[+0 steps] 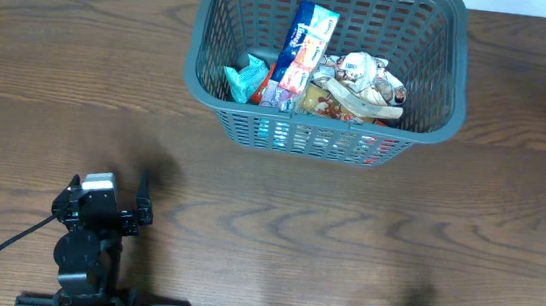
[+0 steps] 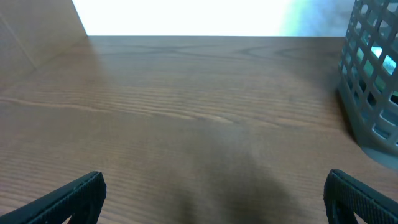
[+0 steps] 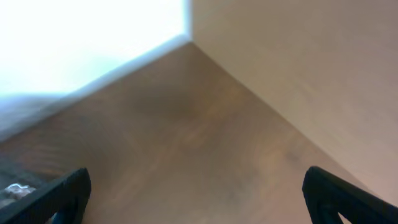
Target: Pack container
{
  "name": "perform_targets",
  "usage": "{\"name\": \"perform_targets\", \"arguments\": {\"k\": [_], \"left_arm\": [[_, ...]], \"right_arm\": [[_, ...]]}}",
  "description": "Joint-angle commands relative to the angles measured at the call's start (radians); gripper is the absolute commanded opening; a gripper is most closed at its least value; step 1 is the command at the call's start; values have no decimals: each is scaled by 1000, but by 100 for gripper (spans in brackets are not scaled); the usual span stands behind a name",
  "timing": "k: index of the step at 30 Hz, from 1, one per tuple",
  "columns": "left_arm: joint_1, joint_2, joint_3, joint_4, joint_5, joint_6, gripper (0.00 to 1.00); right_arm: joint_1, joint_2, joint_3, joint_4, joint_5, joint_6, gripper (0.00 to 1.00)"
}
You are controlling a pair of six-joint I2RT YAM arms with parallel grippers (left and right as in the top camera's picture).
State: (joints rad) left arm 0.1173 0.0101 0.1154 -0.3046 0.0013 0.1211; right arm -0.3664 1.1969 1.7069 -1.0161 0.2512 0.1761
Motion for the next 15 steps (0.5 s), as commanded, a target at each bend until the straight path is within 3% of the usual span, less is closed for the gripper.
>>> {"name": "perform_targets", "arguments": {"k": [1,6,15], "left_arm": [[6,-6,-15,-26,21,9,99],[6,-6,-15,-26,21,9,99],[6,-6,-15,-26,21,9,99]], "right_arm": [[102,-143,-147,143,-161,11,99],[239,-325,-412,402,-277,11,99],[263,-591,-843,595,-338,10,99]]}}
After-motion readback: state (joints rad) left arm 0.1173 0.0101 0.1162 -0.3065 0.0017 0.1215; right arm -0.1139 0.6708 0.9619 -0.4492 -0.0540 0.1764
